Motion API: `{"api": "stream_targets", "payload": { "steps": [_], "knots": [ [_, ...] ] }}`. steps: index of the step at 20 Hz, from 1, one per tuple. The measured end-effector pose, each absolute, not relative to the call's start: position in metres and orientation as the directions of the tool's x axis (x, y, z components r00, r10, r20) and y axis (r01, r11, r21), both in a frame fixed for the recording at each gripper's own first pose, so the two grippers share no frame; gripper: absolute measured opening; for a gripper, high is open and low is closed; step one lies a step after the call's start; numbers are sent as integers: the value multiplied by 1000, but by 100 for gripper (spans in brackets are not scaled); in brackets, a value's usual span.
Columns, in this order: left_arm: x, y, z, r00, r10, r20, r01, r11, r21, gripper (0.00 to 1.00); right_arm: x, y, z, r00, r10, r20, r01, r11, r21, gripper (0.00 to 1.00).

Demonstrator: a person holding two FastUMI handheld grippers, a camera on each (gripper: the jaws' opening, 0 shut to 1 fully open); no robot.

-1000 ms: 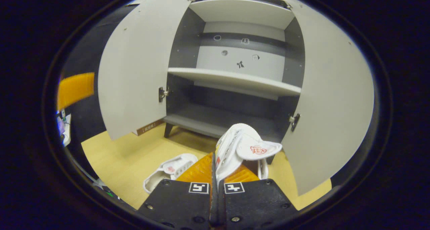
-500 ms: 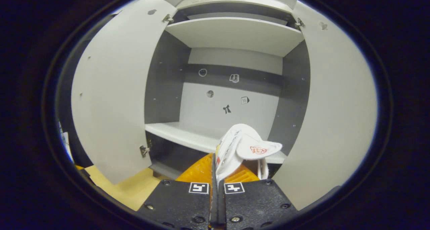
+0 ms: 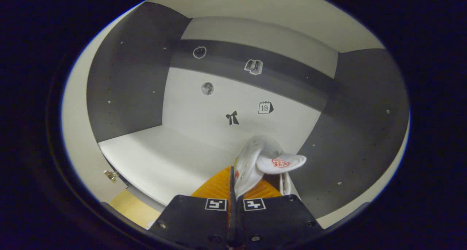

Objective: Grab one shoe with the right hand and put it into the shoe cabinet, grab the other shoe with the left hand and put it into the shoe cabinet; then close the right door with the right hand and the left door with the left hand.

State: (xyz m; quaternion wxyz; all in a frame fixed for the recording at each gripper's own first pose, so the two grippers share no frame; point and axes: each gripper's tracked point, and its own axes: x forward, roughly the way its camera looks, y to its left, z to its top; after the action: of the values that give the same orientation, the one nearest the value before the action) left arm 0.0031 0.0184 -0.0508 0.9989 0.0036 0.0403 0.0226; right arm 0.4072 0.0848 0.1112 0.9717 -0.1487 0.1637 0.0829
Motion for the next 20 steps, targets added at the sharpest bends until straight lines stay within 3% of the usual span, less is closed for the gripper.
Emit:
{"api": "stream_targets", "payload": {
  "steps": [5,11,15,16,20],
  "knots": [
    [4,40,-58,989,103,-106,-103,995,0,95,438,87,84,888,51,-457,-221,919,-327,4],
    [1,48,-69,983,128,-133,-127,992,21,95,447,92,67,836,68,-545,-243,936,-256,2],
    [1,46,-72,982,125,-139,-124,992,22,96,450,86,58,820,36,-572,-220,941,-256,8],
    [2,46,-73,983,124,-138,-122,992,20,96,451,86,58,823,34,-567,-210,946,-249,14],
    [2,46,-75,983,123,-140,-121,992,19,96,439,86,78,851,39,-524,-199,946,-254,23]
  ]
}}
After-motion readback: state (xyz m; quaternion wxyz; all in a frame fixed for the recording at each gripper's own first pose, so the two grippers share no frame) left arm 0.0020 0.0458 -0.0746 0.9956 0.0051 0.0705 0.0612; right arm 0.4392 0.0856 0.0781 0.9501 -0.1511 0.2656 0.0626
